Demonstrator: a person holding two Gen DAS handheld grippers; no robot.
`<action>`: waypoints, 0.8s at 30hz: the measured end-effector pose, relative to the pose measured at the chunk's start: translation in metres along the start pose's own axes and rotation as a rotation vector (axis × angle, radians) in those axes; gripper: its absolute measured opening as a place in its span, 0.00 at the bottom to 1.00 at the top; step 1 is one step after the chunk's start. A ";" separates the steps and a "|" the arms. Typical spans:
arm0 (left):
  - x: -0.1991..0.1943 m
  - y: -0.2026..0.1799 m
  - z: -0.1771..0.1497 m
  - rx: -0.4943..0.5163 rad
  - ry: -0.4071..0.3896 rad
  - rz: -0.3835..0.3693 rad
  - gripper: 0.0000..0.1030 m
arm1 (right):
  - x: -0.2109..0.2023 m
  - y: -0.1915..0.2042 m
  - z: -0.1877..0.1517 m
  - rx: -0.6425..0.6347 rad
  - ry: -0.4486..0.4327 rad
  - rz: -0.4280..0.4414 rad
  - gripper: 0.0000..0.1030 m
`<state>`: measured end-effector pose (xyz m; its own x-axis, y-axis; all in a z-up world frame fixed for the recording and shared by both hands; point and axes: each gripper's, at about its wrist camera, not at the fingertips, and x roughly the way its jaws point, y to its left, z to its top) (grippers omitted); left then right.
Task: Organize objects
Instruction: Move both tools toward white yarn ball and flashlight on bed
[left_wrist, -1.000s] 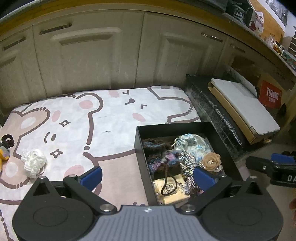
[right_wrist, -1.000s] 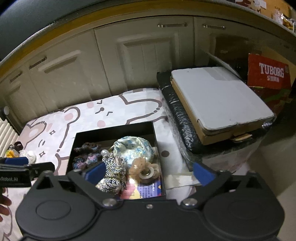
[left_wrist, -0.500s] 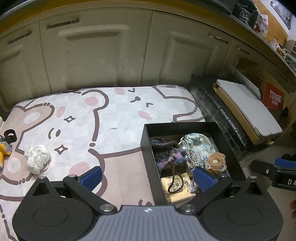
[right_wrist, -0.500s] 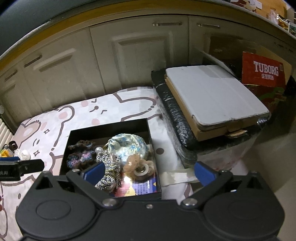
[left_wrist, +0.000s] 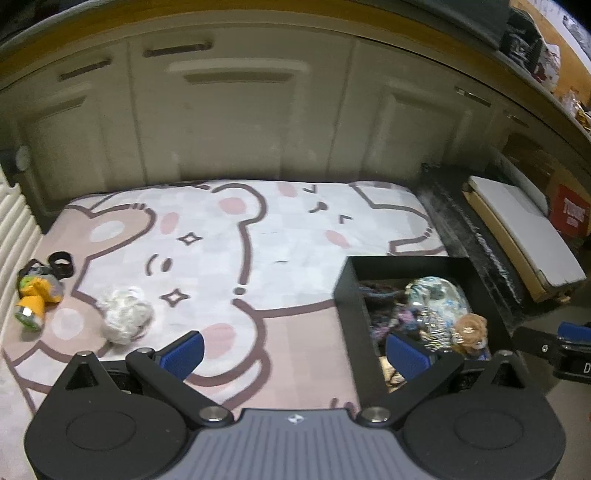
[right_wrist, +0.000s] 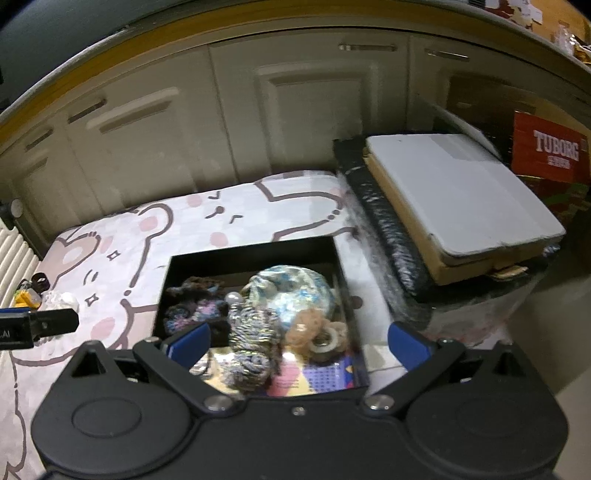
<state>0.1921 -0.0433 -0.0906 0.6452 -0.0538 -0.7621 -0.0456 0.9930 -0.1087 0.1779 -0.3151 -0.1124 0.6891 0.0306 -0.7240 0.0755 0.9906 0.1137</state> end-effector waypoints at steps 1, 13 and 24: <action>-0.001 0.004 0.000 -0.003 -0.001 0.006 1.00 | 0.001 0.005 0.000 -0.002 0.000 0.006 1.00; -0.023 0.067 -0.009 -0.065 -0.009 0.100 1.00 | 0.012 0.065 0.003 -0.063 0.010 0.084 1.00; -0.041 0.121 -0.021 -0.123 -0.014 0.162 1.00 | 0.019 0.120 0.001 -0.103 0.021 0.151 1.00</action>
<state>0.1441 0.0771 -0.0857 0.6327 0.1078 -0.7669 -0.2415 0.9683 -0.0631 0.2014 -0.1953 -0.1119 0.6716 0.1819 -0.7182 -0.1025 0.9829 0.1531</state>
